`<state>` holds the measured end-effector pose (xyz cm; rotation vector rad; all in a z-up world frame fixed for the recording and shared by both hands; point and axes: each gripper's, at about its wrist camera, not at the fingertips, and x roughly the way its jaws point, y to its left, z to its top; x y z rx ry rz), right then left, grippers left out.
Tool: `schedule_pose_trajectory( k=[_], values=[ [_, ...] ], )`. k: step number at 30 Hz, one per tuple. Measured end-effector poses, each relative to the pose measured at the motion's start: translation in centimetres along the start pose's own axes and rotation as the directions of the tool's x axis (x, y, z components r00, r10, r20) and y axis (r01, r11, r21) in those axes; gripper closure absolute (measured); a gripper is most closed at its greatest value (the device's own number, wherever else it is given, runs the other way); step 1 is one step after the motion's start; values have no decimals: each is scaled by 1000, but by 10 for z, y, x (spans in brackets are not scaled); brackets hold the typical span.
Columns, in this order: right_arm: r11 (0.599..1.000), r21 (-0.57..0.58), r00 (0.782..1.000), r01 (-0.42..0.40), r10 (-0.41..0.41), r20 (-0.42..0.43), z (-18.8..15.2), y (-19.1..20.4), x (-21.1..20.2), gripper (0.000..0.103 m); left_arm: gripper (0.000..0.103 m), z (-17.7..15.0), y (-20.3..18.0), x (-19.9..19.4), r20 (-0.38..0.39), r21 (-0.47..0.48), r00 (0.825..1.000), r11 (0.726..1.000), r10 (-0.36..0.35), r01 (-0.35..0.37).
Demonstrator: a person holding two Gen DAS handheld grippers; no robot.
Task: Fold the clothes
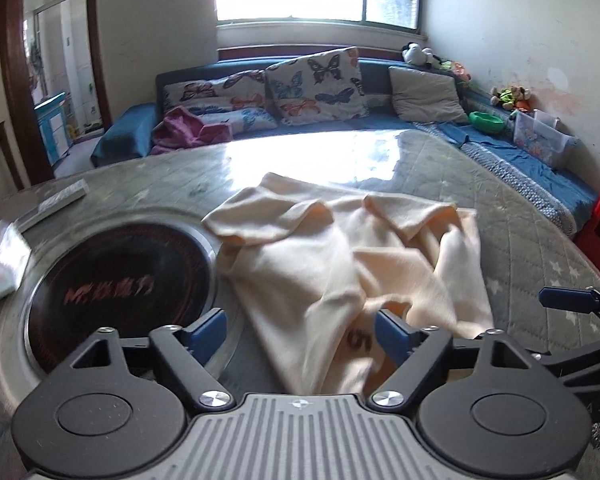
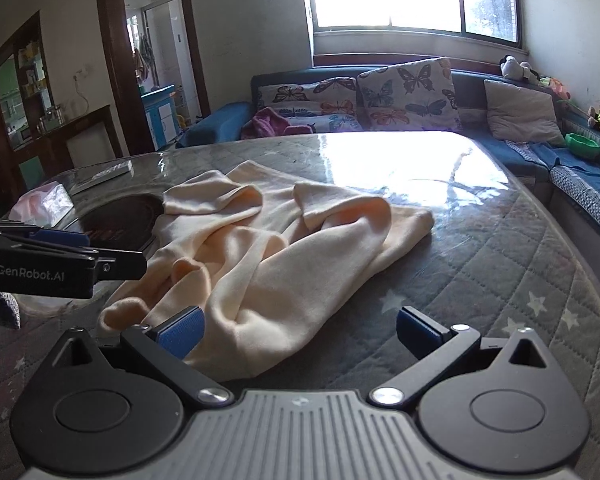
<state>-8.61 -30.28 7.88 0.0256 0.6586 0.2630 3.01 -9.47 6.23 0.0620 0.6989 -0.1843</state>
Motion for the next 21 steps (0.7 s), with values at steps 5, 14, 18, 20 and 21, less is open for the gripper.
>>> schedule_pose_trajectory(
  k=[5,14,18,20,21],
  values=[
    [999,-9,999,45,-44,20,19,-16,12,1,38,15,-10,26,-15,51,999,998,-44,44],
    [998,-38,999,49,-49,-4,57,-42,56,24,87,16,5,60,-89,11,992,995,-95,97],
    [997,-65,999,37,-39,-24,70,-49,79,36,93,14,13,54,-72,-6,992,995,-104,104],
    [996,-81,999,29,-32,-38,73,-49,90,40,94,15,17,50,-66,-13,992,994,-106,106],
    [996,-89,999,25,-29,-46,74,-49,95,46,94,15,18,49,-63,-13,992,994,-109,109]
  ],
)
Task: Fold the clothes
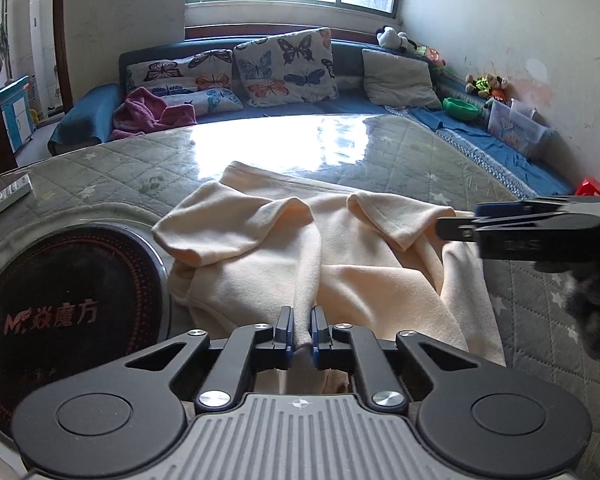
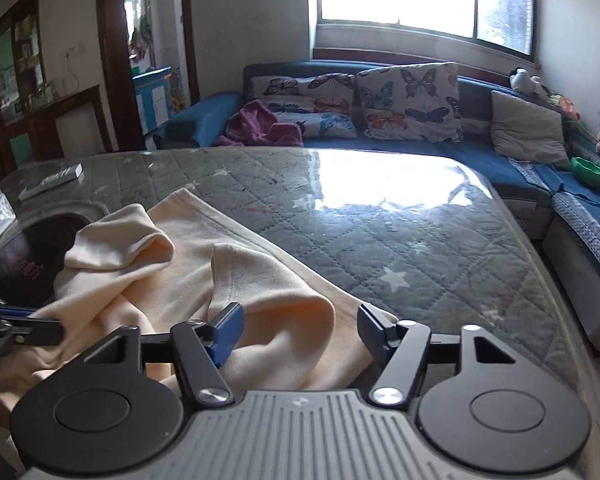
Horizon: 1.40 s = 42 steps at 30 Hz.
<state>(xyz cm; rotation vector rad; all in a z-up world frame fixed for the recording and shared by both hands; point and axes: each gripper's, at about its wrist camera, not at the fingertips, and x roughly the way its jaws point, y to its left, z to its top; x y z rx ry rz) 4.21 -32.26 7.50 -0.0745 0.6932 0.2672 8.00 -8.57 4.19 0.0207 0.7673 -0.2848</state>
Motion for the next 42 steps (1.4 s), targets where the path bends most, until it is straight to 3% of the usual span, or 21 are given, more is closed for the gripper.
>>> schedule_pose_trajectory(
  k=[3,7,9,13,18,21,24,30,39,42],
  values=[
    [1000,-12,1000,-14,14,-22,2,-2,14,52,94,0,0,-2,1,12,1000,1000,-12,12],
    [999,4,998,-45,45,-36,3,-1,26,83,93,3,-2,0,-2,23,1000,1000,-21,21],
    [999,18,999,-50,50,-20,2,-5,22,93,93,3,-3,0,2,23,1000,1000,-16,16],
    [999,27,999,-19,18,31,2,-11,3,100,95,1,3,-5,17,1,1000,1000,-7,7],
    [998,48,992,43,-49,120,-3,-25,-42,101,96,-3,14,-24,52,-48,999,999,5,-2],
    [997,49,991,59,-64,120,-7,-31,-64,101,96,-8,20,-35,69,-77,997,997,19,-13],
    [998,19,993,53,-55,104,-10,-31,-70,93,96,-15,29,-48,85,-118,996,993,32,-22],
    [1000,-14,998,-5,6,64,-9,-20,-37,65,96,-39,50,-72,75,-178,995,983,67,-53],
    [996,-71,998,-60,60,-5,-1,-4,23,62,91,-45,50,-76,48,-117,997,992,59,-53],
    [993,-86,997,-79,77,-21,0,2,33,70,71,-41,40,-75,68,-71,996,996,51,-46]
  ],
)
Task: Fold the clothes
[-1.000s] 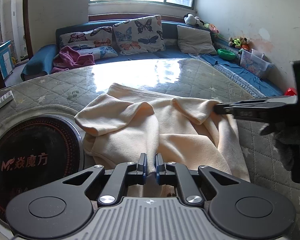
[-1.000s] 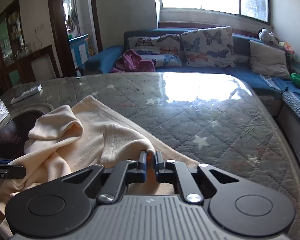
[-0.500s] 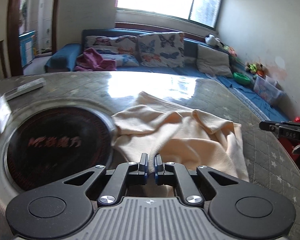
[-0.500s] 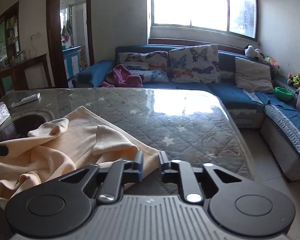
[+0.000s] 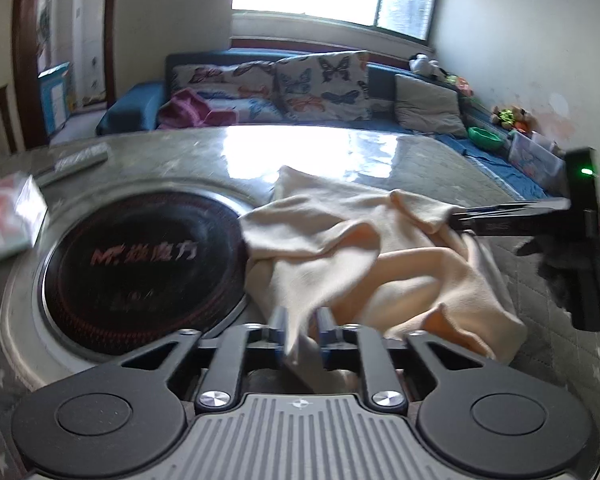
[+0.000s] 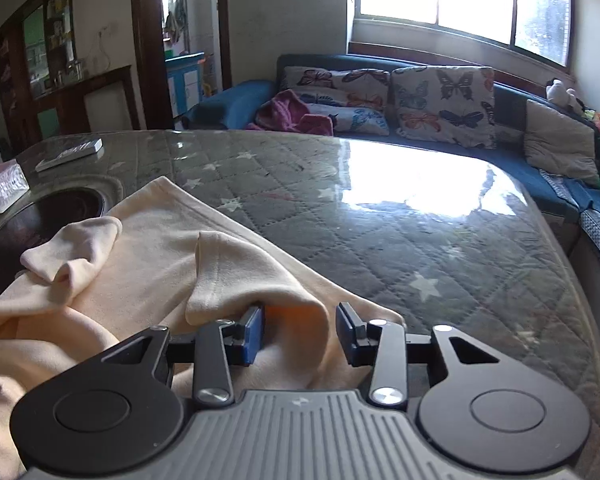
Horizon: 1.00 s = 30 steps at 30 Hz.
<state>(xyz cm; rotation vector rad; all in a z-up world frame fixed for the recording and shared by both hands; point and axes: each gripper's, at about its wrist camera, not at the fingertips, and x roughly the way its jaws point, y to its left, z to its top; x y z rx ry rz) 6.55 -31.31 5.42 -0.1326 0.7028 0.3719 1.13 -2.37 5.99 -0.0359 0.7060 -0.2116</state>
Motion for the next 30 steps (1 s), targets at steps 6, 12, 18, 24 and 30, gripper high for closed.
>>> schedule_pose_trajectory(
  k=[6,12,18,24,30],
  values=[
    [999,9,998,43,-43,45,1,4,-11,97,66,13,-7,17,26,22,1000,1000,11,-11],
    [988,49,975,144,-150,163,-7,-14,-81,100,66,34,24,50,17,-133,996,988,86,-83],
    [965,155,953,212,-239,184,-38,-39,-135,100,67,42,48,84,-38,-241,994,964,103,-109],
    [971,161,974,176,-195,115,-59,-45,-130,88,96,36,48,81,-20,-225,996,971,83,-86],
    [991,36,985,132,-135,104,-49,-20,-94,57,97,43,69,29,93,-246,987,963,135,-109]
  ],
)
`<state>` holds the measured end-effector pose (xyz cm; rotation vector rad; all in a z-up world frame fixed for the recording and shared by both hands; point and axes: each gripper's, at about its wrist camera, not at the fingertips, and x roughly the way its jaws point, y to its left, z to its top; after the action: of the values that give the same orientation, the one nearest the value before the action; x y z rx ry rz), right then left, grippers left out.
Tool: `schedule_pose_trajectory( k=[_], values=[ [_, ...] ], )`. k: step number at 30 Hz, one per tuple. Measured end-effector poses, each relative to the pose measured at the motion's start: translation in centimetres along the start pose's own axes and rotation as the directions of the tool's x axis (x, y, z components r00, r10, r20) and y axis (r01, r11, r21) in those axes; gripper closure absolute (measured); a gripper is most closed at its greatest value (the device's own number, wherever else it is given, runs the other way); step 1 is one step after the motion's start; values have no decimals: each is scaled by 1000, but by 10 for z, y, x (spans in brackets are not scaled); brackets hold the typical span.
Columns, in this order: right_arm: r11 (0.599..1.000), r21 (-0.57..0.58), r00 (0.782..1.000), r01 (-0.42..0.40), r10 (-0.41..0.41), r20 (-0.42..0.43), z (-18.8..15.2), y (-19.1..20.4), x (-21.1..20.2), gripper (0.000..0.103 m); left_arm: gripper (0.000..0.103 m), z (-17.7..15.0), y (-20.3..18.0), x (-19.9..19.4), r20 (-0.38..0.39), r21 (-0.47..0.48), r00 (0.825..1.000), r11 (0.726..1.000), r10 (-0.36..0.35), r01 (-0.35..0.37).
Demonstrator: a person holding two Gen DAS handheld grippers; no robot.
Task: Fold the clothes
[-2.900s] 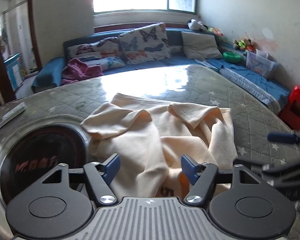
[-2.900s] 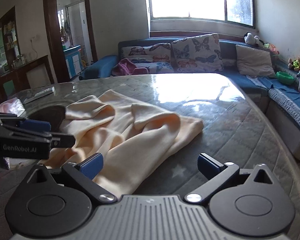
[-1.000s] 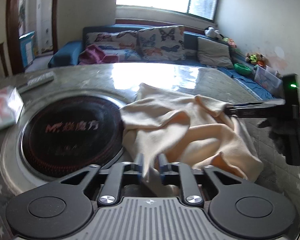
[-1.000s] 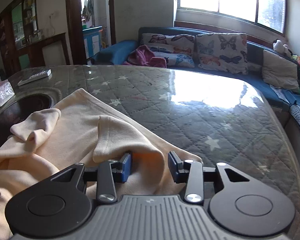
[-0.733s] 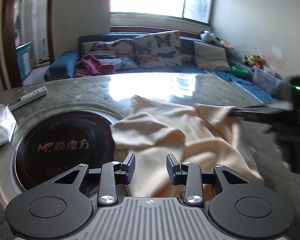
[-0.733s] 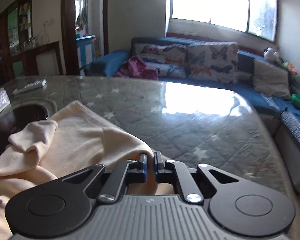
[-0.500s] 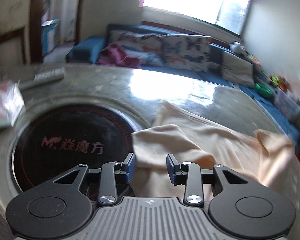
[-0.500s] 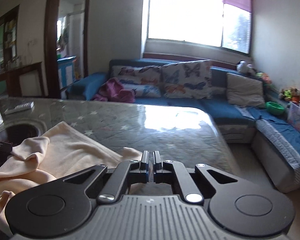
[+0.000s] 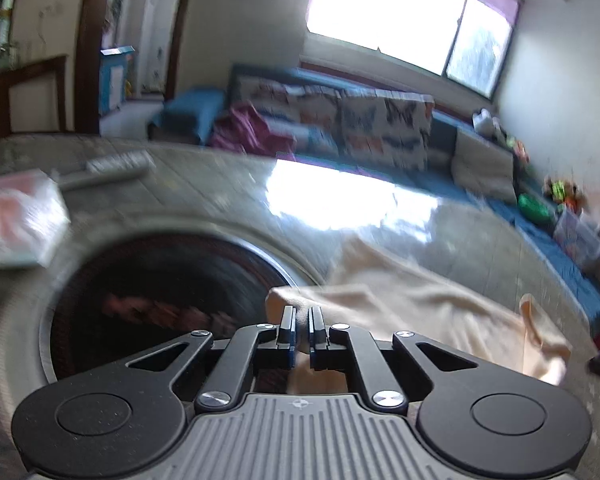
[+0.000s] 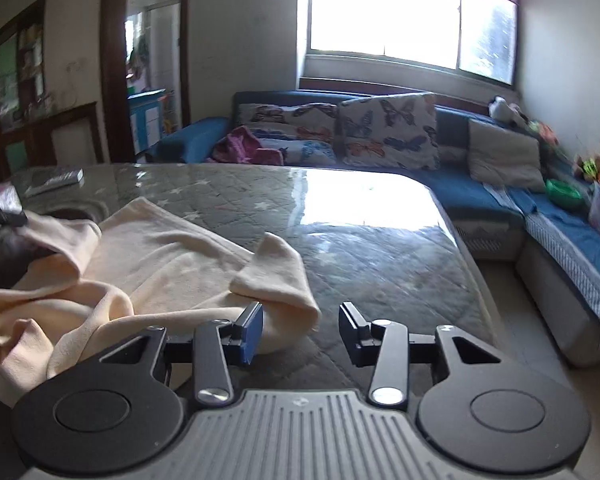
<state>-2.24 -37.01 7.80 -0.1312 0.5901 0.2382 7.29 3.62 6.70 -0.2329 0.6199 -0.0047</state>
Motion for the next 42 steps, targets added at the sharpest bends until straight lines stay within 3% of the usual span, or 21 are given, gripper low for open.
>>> schedule_pose_trajectory(
  k=[4,8,9,12,18,25,29,34,36,42],
  values=[
    [999,-32,1000,2,-3,-20,1,7,26,51,97,10,30,-37,69,-29,997,999,42,-41],
    [997,52,997,-54,57,-52,0,-6,52,53,97,10,65,-69,97,-51,991,995,95,-91],
    [995,69,996,-77,80,-48,-1,-8,52,60,97,8,74,-75,94,-60,990,993,109,-104],
    [986,121,992,-114,119,-38,0,-15,49,98,97,0,100,-86,72,-83,983,983,167,-161],
    [995,96,998,18,-24,66,5,-21,0,99,97,-21,136,-102,21,-125,972,965,233,-229],
    [972,120,967,202,-217,135,1,-43,-81,99,97,-36,153,-130,9,-117,972,966,233,-230],
    [948,153,951,280,-295,92,-18,-57,-101,99,97,-42,158,-138,-24,-90,977,973,212,-214],
    [909,198,930,366,-352,-102,-58,-84,-77,94,96,-50,158,-129,-80,-33,972,974,222,-225],
    [896,223,922,384,-362,-135,-66,-91,-72,89,96,-52,154,-126,-82,7,966,969,245,-246],
    [891,207,914,404,-387,-120,-65,-90,-85,80,93,-54,153,-123,-78,67,952,954,296,-291]
  ],
)
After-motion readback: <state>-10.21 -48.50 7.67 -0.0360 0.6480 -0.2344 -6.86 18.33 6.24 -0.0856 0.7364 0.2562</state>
